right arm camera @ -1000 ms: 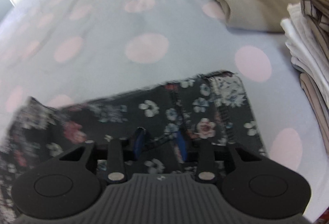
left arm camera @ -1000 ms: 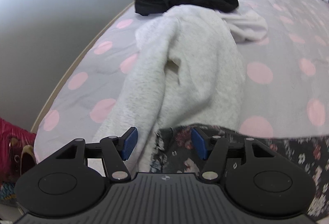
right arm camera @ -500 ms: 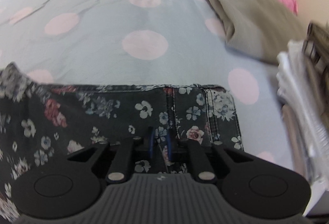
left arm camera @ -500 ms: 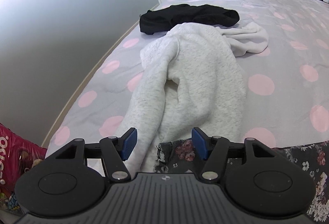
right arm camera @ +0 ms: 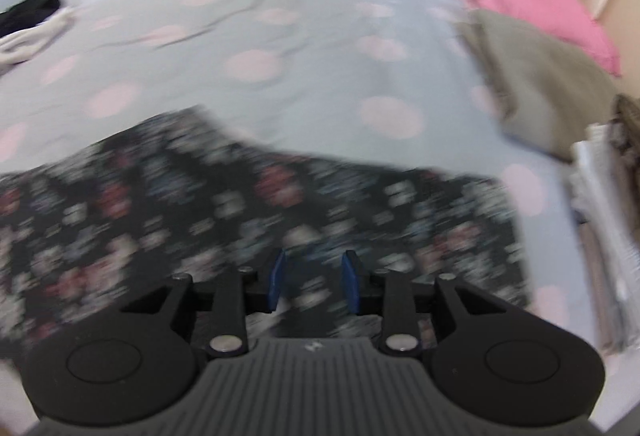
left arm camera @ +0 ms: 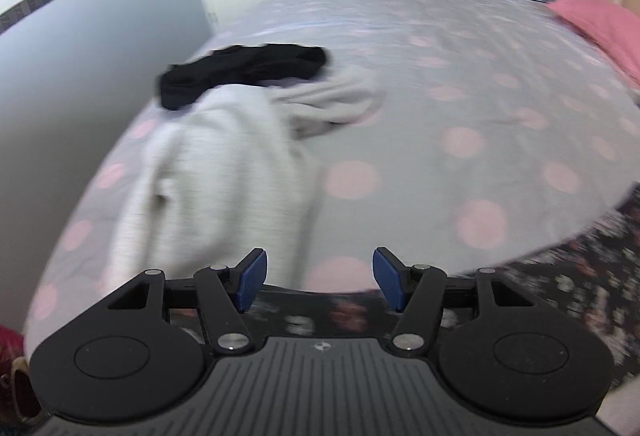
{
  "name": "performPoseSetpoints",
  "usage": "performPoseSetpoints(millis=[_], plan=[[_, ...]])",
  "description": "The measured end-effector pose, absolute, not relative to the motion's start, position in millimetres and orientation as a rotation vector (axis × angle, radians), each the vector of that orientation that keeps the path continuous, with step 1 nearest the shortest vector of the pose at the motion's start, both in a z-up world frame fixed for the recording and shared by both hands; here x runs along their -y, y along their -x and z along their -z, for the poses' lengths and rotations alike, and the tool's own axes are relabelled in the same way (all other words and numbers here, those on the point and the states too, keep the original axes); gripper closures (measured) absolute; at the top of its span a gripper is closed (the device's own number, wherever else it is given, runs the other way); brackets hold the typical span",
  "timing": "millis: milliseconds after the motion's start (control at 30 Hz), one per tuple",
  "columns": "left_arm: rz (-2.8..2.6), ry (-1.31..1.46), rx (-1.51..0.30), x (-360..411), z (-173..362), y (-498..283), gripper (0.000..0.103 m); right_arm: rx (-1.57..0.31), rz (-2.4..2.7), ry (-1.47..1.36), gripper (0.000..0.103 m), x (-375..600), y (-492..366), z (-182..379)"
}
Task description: Fold clothes
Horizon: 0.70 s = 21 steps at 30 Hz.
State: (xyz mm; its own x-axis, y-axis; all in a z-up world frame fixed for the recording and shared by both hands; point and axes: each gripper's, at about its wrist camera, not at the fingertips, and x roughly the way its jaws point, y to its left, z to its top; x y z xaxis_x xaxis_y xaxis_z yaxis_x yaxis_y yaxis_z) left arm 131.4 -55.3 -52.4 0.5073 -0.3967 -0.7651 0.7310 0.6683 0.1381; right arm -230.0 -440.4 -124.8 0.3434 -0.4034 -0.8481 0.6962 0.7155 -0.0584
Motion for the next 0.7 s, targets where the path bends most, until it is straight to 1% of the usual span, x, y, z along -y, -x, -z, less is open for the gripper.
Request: performPoseSetpoints(millis=[167,367,467,567,633,700], plan=[[0.873,-0.531,-0.816,86,78,-76,0.046,-0.984,0.564,-0.361,0.068,391,219,134],[1.082,-0.591,-0.871,116,116,8,0.047,-0.979,0.426,-0.361,0.069,339,208,142],[1.135,-0.653,-0.914,130,137,36,0.048,-0.998,0.373,-0.349,0.069,322,202,149],[1.110,-0.728,-0.948,137,161,45,0.051,-1.045,0.364,-0.313,0.069,314,197,163],[1.071,-0.760,-0.975,137,175,42,0.050,-1.058,0.364,-0.288,0.069,313,194,171],[1.065,-0.726,-0.991,133,176,33,0.049,-1.062,0.364,-0.286,0.069,312,192,173]])
